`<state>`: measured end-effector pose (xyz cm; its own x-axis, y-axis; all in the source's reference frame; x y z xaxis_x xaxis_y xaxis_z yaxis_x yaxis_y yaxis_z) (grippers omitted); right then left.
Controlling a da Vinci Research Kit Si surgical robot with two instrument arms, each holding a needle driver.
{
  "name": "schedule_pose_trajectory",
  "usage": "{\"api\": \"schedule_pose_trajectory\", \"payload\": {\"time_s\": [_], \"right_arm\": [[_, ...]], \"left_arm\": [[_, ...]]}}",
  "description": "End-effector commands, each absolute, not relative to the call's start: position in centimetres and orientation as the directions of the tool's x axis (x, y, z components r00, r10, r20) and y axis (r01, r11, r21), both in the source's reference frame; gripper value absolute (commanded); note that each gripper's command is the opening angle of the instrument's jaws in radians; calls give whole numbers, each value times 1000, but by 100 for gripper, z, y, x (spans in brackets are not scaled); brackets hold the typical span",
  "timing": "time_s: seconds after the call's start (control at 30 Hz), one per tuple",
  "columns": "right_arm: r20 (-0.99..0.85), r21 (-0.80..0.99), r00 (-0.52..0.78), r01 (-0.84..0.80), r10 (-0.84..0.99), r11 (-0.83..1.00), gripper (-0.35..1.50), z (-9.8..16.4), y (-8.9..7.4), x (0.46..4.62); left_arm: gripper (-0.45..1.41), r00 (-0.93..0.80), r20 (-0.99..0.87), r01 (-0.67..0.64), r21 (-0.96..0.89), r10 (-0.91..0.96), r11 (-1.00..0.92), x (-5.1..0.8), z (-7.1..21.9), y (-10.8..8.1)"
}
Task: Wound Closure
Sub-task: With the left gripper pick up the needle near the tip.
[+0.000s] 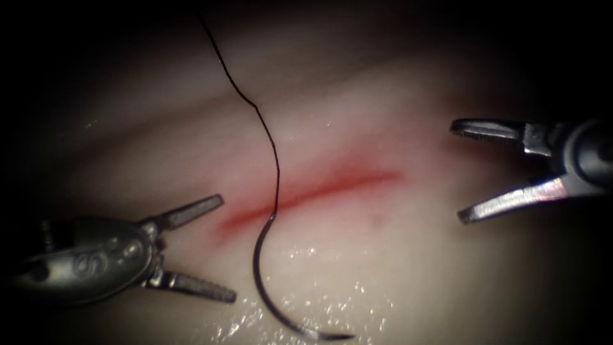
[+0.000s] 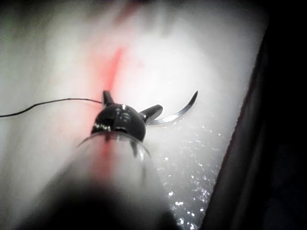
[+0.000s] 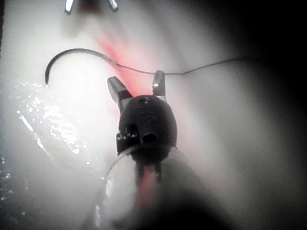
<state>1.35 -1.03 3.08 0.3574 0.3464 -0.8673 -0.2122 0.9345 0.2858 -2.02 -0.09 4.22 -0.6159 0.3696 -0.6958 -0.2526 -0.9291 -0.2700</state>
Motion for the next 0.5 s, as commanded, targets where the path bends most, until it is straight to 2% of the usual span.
{"api": "schedule_pose_trajectory", "payload": {"time_s": [0.03, 0.17, 0.27, 0.47, 0.5], "right_arm": [[-869, 285, 356, -210, 344, 935, 113, 312, -103, 140], [-868, 283, 358, -211, 344, 935, 113, 312, -102, 137], [-867, 283, 359, -213, 345, 935, 111, 313, -101, 137], [-867, 281, 359, -216, 344, 935, 111, 314, -102, 140], [-867, 281, 359, -216, 344, 935, 111, 314, -102, 141]], "left_arm": [[56, -631, -695, -249, -239, 345, -938, -210, 426, -15], [52, -671, -711, -166, -129, 208, -978, -219, 419, -36], [44, -682, -704, -143, -135, 196, -981, -226, 414, -48], [42, -732, -664, -131, -77, 149, -988, -252, 406, -63], [34, -741, -658, -123, -63, 133, -990, -259, 407, -68]]}}
